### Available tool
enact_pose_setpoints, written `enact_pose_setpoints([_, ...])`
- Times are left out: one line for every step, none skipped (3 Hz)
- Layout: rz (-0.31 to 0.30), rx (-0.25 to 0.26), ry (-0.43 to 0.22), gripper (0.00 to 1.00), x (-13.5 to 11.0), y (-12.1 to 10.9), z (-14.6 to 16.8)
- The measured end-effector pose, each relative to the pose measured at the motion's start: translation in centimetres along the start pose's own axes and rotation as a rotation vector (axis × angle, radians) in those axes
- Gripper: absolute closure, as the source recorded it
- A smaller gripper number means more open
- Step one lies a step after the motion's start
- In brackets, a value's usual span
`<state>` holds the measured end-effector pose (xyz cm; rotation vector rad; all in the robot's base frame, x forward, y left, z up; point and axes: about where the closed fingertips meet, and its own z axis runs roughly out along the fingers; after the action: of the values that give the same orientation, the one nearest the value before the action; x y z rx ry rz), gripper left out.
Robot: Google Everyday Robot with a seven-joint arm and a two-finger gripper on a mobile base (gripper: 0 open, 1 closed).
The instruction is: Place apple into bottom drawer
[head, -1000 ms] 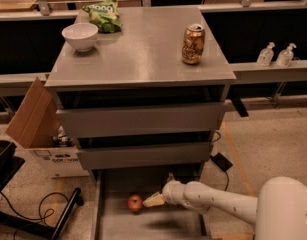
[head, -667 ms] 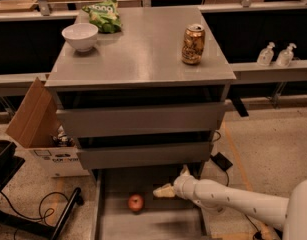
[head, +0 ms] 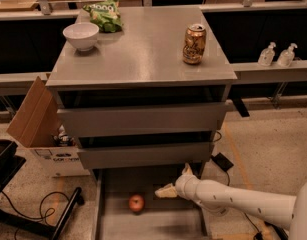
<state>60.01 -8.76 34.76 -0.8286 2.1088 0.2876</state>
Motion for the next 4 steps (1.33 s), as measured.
enact_pose_setpoints([-0.017, 0.06, 0.024, 0.0, -0.3, -1.9, -4.1])
enact_pose_setpoints([-0.024, 0.177, 0.039, 0.0, -1.5, -3.7, -10.7])
enact_pose_setpoints([0.006, 0.33, 0.038, 0.0, -2.8, -4.7, -17.6])
enact_pose_setpoints([0.027, 0.481, 0.032, 0.0, -5.4, -4.7, -22.9])
